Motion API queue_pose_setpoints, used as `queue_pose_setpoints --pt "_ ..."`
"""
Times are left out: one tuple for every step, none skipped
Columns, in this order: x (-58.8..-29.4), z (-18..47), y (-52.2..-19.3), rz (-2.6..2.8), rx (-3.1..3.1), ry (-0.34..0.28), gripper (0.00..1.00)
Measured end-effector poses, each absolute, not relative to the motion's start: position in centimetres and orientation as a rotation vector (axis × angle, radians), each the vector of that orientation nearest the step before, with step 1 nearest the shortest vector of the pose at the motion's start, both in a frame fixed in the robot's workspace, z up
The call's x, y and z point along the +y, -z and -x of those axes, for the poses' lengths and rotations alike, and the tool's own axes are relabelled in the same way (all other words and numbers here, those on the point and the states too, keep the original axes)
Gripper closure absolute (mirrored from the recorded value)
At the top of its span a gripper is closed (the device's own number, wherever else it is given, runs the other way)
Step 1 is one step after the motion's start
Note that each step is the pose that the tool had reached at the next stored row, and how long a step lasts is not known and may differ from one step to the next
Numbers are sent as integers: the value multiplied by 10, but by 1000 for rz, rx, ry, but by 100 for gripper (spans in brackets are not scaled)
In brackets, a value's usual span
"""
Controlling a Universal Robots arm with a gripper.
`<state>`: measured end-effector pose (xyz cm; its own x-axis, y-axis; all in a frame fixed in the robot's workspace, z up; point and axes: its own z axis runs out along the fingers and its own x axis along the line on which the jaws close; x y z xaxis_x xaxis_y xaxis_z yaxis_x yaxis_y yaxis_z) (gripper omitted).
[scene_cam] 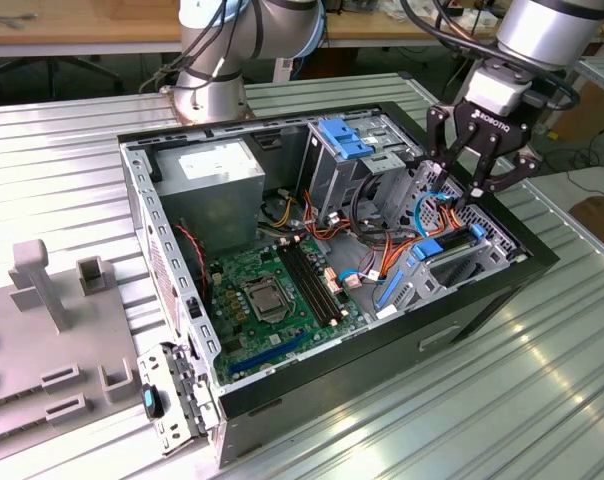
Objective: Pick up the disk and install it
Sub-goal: 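Insert the second disk wire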
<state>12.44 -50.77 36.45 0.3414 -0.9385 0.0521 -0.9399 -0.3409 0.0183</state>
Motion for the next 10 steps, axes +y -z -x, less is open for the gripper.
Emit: queue_pose_setpoints --pt "-508 -124 -364 -2535 -1776 -50 60" --pt "-508 -124 -364 -2535 -1776 -51 66" --pt "-508 -124 -363 -2534 -1775 -52 73" --pt "-508 -124 -363 -2533 -1775 -54 78" --pt "-508 -124 -363 -2532 -1774 -55 83" --pt "-508 -124 -363 -2532 -1774 -55 83" --pt "-508 -124 -363 -2532 -1774 -55 83" --pt "-508 -124 -363 -2532 -1774 -55 83" --pt "-508 -124 -363 -2532 -1774 -55 83" --pt "-508 -124 -363 -2532 -1774 -55 83"
